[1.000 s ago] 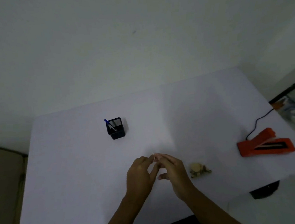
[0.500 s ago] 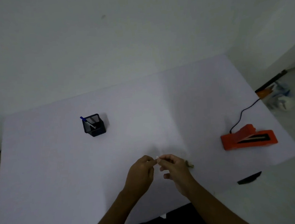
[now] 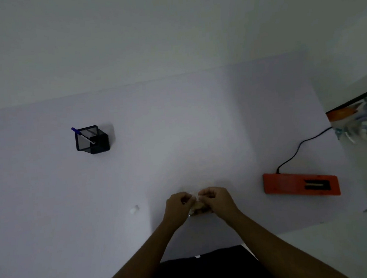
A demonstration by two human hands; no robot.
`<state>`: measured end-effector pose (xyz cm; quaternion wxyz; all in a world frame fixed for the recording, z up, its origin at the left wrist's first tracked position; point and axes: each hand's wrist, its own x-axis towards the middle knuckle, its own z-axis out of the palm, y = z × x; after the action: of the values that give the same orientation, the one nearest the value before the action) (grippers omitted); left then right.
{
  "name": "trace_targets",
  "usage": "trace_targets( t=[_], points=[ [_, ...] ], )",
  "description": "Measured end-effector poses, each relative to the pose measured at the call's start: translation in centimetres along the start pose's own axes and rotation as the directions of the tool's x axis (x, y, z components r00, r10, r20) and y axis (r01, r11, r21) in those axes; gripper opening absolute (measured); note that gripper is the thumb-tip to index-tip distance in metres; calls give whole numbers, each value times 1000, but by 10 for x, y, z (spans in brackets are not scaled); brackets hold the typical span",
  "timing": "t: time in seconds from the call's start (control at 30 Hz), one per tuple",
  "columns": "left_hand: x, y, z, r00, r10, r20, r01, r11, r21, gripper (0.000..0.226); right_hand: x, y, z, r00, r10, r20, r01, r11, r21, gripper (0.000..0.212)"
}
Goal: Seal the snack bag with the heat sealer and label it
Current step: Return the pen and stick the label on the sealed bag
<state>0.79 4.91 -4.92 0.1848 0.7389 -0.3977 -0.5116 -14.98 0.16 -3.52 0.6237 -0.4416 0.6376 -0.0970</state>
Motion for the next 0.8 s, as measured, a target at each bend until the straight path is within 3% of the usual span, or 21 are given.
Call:
trace_targets(
  t=[0.37, 0.57, 0.8],
  points=[
    [28, 7, 35, 977, -187, -102, 192, 981, 37, 26, 49, 20, -11, 999, -38, 29, 43, 970, -241, 13],
    [34, 8, 36, 968, -212, -132, 220, 974, 47, 25, 58, 23, -11, 998, -51, 37, 59, 959, -275, 16],
    [30, 7, 35, 924, -298, -240, 292, 955, -58, 18, 63, 27, -12, 996, -68, 49, 78, 966, -245, 3]
  ],
)
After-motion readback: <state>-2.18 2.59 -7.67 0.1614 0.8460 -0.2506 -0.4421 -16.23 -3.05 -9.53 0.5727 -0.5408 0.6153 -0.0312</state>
